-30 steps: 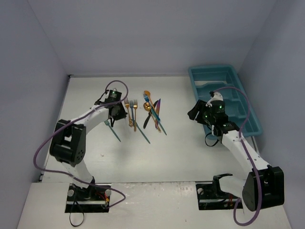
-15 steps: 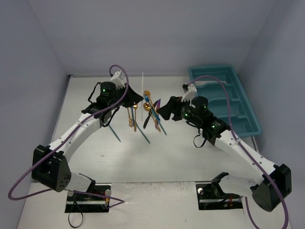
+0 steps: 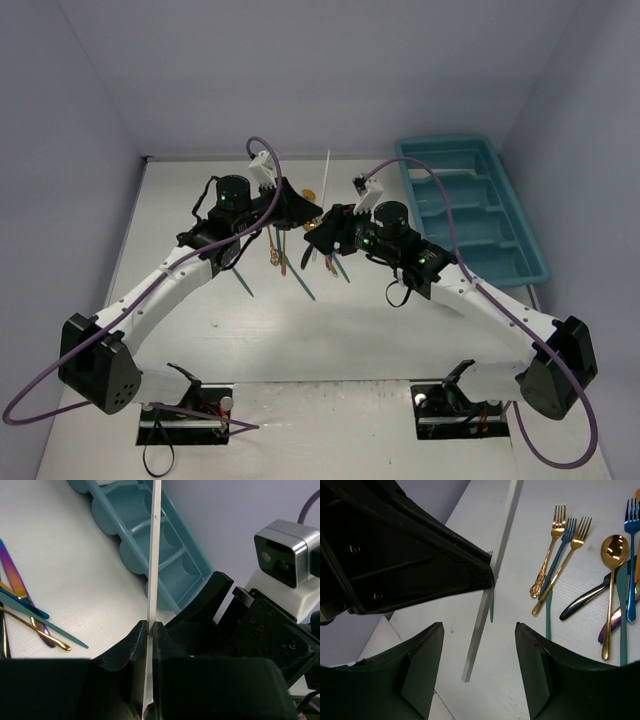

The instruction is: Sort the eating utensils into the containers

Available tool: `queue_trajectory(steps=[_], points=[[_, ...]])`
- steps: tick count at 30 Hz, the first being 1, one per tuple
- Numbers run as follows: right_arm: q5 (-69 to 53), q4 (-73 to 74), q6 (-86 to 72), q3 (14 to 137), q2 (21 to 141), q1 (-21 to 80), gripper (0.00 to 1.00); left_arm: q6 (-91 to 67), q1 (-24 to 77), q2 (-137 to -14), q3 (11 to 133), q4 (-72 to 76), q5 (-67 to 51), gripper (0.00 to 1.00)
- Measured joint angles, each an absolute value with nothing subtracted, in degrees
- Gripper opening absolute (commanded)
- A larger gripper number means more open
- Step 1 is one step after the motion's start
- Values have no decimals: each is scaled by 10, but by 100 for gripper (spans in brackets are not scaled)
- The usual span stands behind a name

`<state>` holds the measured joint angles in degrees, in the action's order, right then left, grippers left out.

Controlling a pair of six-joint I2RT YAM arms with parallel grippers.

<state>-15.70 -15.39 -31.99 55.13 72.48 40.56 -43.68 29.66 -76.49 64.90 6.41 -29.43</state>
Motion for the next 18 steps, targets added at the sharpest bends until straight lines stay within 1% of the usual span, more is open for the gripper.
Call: queue_trajectory(steps=[4,7,9,10,13,15,16,17,18], points=[[-155,-162,-321,556,730,406,37,-437,309,-765,648,70,-298,0],[-153,-164,-325,556,730,406,22,-437,313,-766,648,73,-299,0],[-151,-165,-326,556,730,406,6,-437,315,-767,648,75,-299,0],[-150,-165,-328,556,730,406,1,-437,315,-767,648,76,-300,0],[-133,-160,-332,555,730,403,0,-435,315,-768,648,81,-302,0],[-128,-160,-334,555,730,403,0,-435,315,-769,648,84,-301,5],[-127,-160,-335,555,730,403,0,-435,315,-769,648,85,-300,22],[-126,-160,-336,555,729,403,0,-435,316,-769,648,86,-300,44],[-124,-160,-337,555,729,403,0,-434,316,-769,647,87,-300,53]])
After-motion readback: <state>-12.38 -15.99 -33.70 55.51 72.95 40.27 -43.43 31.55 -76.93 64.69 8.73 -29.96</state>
